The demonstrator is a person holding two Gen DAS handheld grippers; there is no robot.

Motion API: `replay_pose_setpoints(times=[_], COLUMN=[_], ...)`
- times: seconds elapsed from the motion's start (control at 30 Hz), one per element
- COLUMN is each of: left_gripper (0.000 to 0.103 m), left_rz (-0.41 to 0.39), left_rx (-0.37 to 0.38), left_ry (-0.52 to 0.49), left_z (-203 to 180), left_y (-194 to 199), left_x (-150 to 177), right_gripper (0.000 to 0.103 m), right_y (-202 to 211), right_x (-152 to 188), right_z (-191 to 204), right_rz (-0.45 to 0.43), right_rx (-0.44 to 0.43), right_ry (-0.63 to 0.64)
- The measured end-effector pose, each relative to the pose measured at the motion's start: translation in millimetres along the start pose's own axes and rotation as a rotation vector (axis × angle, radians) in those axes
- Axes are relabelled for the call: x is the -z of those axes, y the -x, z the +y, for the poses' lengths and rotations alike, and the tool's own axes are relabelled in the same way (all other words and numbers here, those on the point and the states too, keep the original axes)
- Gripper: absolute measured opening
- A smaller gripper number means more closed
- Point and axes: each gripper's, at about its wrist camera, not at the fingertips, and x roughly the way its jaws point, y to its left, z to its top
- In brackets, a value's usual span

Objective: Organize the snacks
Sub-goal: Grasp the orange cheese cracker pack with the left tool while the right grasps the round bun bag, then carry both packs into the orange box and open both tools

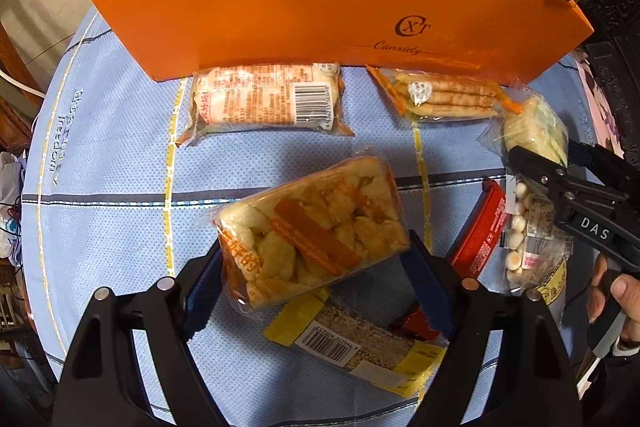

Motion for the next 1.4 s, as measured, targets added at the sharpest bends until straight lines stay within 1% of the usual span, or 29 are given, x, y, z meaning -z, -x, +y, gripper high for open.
replay_pose_setpoints(times=[0.07,0.3,0.37,0.47,0.57,0.67,0.77,0.9,0.97,1.0,1.07,1.13,1.27,1.4], left_gripper=[0.081,0.081,0.081,0.081,0.081,0.081,0.081,0.081,0.081,0.081,0.081,0.081,0.081,0.082], left_rz=[-0.002,-0.026,-0.039,-0.076,-0.124,-0.175,-0.242,-0.296,-0.312,-0.318,-0.338,-0.34,-0.346,-0.334], left_rx=[0.0,-0.003,-0.003,-0.004,0.0,0.001,0.008,0.014,0.021,0.021,0.023,0.021,0.009,-0.002], left_ry=[-0.002,-0.003,-0.005,-0.024,-0.048,-0.057,-0.057,-0.05,-0.036,-0.033,-0.021,-0.008,0.0,0.012], left_z=[-0.1,5.2,7.1,7.7,6.3,9.1,11.8,13.7,19.6,20.4,24.3,24.5,25.7,25.0], left_y=[1.9,14.1,21.3,43.9,71.3,97.8,126.3,148.8,154.5,155.3,156.6,152.0,145.0,133.5], left_x=[0.6,1.5,2.2,3.9,4.4,-2.4,-16.3,-40.4,-58.1,-61.3,-78.9,-94.9,-124.0,-141.1], right_gripper=[0.064,0.064,0.064,0.064,0.064,0.064,0.064,0.064,0.064,0.064,0.064,0.064,0.064,0.066], right_y=[7.1,44.4,59.0,78.6,103.0,130.3,146.4,160.8,164.6,164.3,160.2,152.3,135.9,118.1], right_x=[2.8,8.9,10.7,9.0,-3.2,-15.0,-29.7,-56.1,-69.4,-75.3,-91.8,-105.3,-127.8,-142.1], right_z=[0.4,11.6,16.4,19.6,21.7,26.2,32.8,38.8,41.4,42.2,42.0,41.9,41.9,41.9], right_rz=[-0.012,-0.073,-0.091,-0.119,-0.158,-0.203,-0.245,-0.299,-0.323,-0.328,-0.34,-0.344,-0.332,-0.309], right_rx=[-0.005,0.003,-0.004,-0.01,-0.005,0.004,0.004,0.001,-0.003,-0.005,-0.017,-0.015,-0.022,-0.014], right_ry=[-0.011,-0.009,-0.006,0.006,0.019,0.027,0.026,0.018,0.011,0.007,-0.013,-0.031,-0.06,-0.081])
